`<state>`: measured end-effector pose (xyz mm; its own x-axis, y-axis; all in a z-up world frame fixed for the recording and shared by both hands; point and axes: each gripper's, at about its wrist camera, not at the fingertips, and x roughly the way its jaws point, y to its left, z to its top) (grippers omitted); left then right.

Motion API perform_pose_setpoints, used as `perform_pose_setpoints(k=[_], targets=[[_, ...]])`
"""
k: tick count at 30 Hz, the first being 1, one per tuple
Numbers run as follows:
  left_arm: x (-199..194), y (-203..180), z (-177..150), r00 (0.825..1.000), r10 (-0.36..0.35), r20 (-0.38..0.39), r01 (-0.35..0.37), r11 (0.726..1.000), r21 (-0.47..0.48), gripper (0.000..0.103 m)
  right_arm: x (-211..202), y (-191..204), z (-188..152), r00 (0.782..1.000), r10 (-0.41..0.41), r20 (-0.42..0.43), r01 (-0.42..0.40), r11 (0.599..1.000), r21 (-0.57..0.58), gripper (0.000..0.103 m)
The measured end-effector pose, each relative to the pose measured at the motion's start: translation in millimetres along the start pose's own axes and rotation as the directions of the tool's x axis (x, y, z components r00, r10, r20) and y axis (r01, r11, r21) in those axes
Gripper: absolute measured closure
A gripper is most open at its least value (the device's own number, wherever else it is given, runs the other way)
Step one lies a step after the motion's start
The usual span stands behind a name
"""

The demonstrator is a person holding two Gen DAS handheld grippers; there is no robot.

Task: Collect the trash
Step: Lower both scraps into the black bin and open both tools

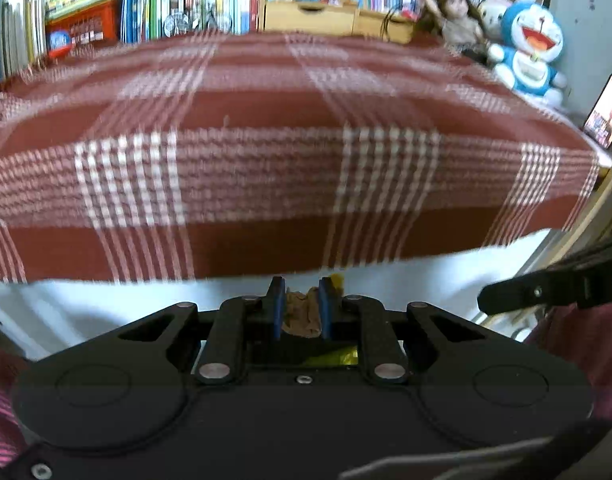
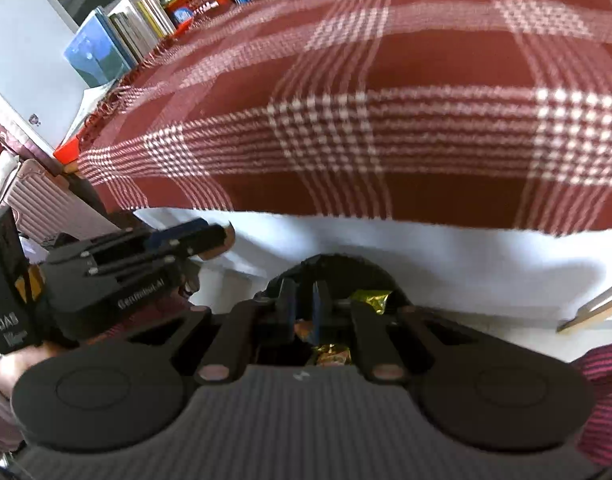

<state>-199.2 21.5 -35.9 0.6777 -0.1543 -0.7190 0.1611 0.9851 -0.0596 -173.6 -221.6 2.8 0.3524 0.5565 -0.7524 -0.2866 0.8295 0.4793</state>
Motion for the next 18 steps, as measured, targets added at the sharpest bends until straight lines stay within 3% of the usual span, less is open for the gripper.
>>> perform_pose_setpoints(k=[11, 18], targets=[[45.3, 3.2, -36.5, 0.986, -0.028, -0.164, 0.024, 0.999, -0.024, 0.083, 39.4, -12.6, -3.3, 0.996, 0.01, -0.087, -0.005, 0.999, 0.05, 0.088], [59.5, 3.1, -45.8, 0.978, -0.038, -0.205, 0.032, 0.999, -0.029, 0.061, 58.0, -15.6, -7.2, 0.992, 0.011, -0.125, -0.004, 0.998, 0.056, 0.087]])
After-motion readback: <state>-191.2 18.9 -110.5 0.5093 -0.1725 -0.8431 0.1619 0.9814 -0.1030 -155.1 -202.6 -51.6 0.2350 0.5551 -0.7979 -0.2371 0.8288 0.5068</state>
